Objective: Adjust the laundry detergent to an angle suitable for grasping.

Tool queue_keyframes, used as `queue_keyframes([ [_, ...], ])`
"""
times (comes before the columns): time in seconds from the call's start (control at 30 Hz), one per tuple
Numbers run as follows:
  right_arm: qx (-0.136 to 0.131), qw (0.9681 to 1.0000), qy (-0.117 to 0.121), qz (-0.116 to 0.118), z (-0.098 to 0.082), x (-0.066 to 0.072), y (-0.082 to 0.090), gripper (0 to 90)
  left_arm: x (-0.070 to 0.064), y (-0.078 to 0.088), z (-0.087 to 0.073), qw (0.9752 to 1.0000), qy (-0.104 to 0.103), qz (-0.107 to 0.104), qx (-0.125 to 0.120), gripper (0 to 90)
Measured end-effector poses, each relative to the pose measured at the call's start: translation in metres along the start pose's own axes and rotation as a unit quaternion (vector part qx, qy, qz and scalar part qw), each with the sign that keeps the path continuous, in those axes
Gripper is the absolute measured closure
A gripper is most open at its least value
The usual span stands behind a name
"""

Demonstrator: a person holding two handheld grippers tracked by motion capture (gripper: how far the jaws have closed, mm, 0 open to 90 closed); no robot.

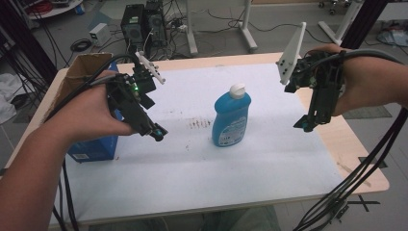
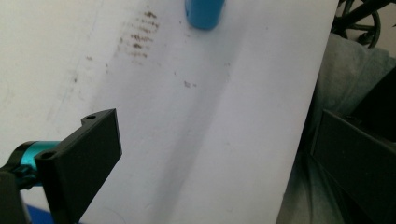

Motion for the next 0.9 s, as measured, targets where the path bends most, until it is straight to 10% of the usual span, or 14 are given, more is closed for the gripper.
queue_keyframes([
  [0.9,0.004,1.0000,-0.005,0.000,-0.013,0.004,-0.002,2.8,-0.011,-0.007,0.084,0.9987,-0.007,0.017,-0.047,1.7],
])
Point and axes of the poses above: each handheld gripper's, and its own axes: y roughly backward along the jaws, z roughly out of its top, x roughly to its left, the point moved 7 cm from there along -y, roughly forward along the jaws, and after that the axes turned 15 degrees about x, right-handed, at the moved point
